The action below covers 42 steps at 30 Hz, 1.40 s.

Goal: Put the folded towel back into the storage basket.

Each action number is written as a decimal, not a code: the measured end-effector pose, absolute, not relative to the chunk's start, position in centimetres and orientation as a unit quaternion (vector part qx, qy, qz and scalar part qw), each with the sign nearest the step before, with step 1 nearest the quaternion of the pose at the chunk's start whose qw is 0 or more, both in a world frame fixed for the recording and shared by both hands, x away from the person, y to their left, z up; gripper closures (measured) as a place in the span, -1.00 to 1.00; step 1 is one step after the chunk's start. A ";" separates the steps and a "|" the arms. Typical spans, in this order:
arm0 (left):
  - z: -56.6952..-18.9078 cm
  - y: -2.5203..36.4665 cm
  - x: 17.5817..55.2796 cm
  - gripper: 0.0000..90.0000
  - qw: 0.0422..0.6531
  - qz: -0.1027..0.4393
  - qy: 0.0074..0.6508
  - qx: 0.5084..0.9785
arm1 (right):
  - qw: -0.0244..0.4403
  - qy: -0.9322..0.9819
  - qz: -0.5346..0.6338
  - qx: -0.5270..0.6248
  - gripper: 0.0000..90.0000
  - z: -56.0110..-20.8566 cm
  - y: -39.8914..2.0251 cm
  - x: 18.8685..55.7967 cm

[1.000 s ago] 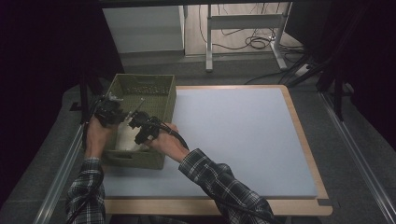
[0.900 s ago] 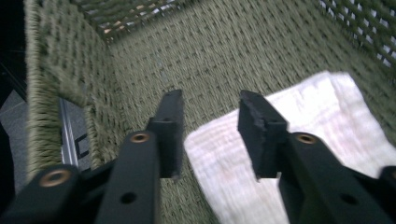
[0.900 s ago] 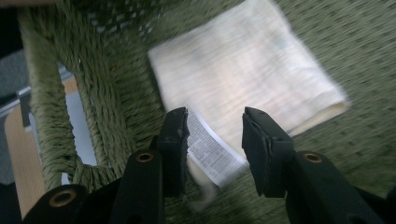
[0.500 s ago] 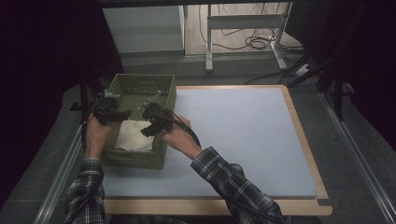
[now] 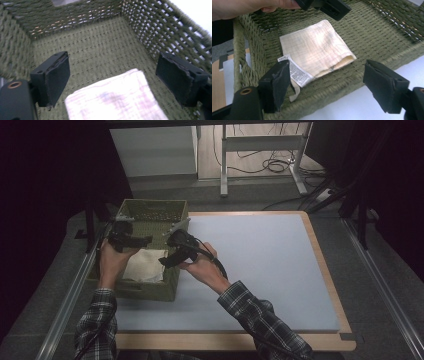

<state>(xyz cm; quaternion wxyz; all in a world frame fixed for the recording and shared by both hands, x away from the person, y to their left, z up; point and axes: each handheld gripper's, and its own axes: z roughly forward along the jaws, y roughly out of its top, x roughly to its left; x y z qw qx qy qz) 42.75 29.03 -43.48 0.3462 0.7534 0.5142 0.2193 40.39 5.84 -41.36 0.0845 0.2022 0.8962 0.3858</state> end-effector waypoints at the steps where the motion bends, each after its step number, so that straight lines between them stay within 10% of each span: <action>1: -43.5 29.0 42.7 -0.74 0.346 0.219 0.514 0.753 | 0.085 0.896 0.386 0.202 -0.53 -41.4 5.8 40.4; 42: -41.7 16.0 44.4 -0.94 0.357 0.176 0.441 0.804 | 0.107 0.875 0.408 0.236 -0.88 -45.9 -12.2 38.7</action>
